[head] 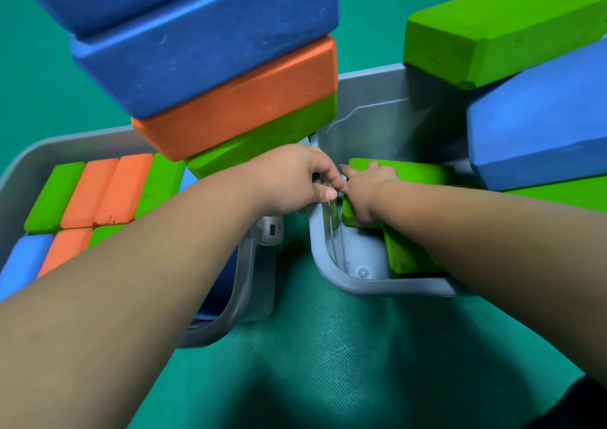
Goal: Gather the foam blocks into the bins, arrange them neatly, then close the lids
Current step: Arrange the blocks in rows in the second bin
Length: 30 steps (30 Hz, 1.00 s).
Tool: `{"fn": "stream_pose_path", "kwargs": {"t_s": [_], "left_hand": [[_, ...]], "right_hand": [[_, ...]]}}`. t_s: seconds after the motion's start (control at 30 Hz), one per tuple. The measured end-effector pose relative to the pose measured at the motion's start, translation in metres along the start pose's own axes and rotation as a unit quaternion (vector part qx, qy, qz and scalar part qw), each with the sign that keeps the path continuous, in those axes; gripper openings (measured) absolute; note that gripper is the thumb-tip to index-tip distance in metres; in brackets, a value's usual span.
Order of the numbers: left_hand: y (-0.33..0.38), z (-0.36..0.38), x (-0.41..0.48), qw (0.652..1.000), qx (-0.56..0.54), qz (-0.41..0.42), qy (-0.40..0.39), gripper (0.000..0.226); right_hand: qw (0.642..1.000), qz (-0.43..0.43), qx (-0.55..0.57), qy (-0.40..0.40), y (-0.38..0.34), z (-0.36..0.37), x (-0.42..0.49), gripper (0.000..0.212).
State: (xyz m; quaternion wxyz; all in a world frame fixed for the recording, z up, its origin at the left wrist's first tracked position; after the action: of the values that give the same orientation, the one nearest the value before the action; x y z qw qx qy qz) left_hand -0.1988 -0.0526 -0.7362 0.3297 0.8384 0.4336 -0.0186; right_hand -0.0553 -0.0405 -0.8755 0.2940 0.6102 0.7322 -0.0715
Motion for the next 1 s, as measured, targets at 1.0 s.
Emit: {"fn": "stream_pose_path", "kwargs": {"t_s": [1.0], "left_hand": [[0.016, 0.001, -0.009, 0.998, 0.013, -0.065, -0.015, 0.014]], "right_hand": [[0.968, 0.087, 0.066, 0.225, 0.034, -0.052, -0.088, 0.051]]}}
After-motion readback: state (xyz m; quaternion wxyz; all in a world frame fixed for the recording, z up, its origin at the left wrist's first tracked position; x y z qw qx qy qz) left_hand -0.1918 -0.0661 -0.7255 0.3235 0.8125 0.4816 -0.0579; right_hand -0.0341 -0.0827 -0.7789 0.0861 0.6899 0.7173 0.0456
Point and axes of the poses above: each hand's wrist, its own x-axis towards the middle knuckle, its own z-axis out of the palm, y = z × x, the point moved 4 cm from there along x, towards the middle knuckle, and after that the axes turned 4 degrees about -x, right-handed, at the moved point
